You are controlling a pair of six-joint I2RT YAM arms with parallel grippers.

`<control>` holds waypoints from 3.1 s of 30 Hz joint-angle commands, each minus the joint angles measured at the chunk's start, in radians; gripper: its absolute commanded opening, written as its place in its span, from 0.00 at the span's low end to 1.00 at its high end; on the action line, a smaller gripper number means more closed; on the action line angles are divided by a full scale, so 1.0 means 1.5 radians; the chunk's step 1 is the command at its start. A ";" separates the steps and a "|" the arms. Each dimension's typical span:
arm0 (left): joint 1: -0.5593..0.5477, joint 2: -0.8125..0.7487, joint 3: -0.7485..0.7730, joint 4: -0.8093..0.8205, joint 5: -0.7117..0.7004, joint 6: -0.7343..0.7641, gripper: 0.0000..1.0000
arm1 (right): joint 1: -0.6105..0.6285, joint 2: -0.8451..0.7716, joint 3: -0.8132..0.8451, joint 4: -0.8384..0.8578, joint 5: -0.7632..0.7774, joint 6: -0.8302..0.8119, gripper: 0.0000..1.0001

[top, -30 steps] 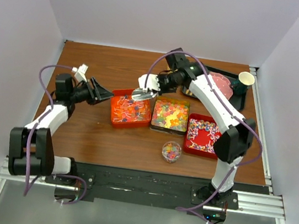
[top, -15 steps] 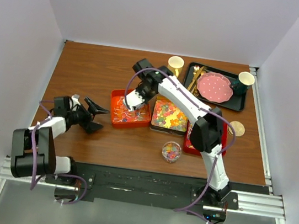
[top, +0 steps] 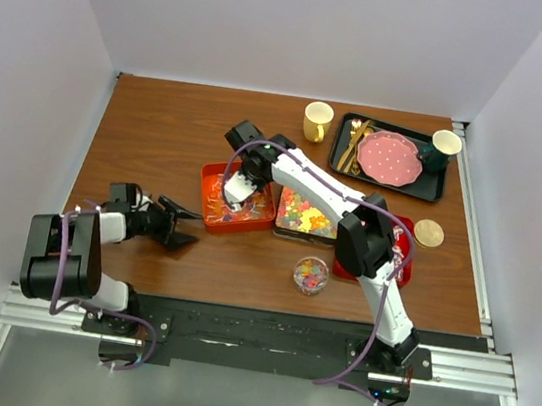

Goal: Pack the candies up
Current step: Scoop the fake candies from the storage box.

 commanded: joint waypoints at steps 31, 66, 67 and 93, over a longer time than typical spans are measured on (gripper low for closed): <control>-0.081 0.117 0.035 0.066 -0.018 -0.032 0.16 | -0.004 0.075 0.047 -0.190 -0.347 0.370 0.00; 0.050 0.013 0.278 -0.307 -0.010 0.350 0.59 | -0.158 -0.099 -0.118 -0.035 -0.402 0.515 0.00; 0.050 0.014 0.279 -0.302 -0.008 0.350 0.59 | -0.161 -0.103 -0.127 -0.031 -0.405 0.523 0.00; 0.046 0.077 0.334 -0.172 -0.023 0.432 0.59 | -0.217 -0.547 -0.477 -0.218 -0.333 0.431 0.00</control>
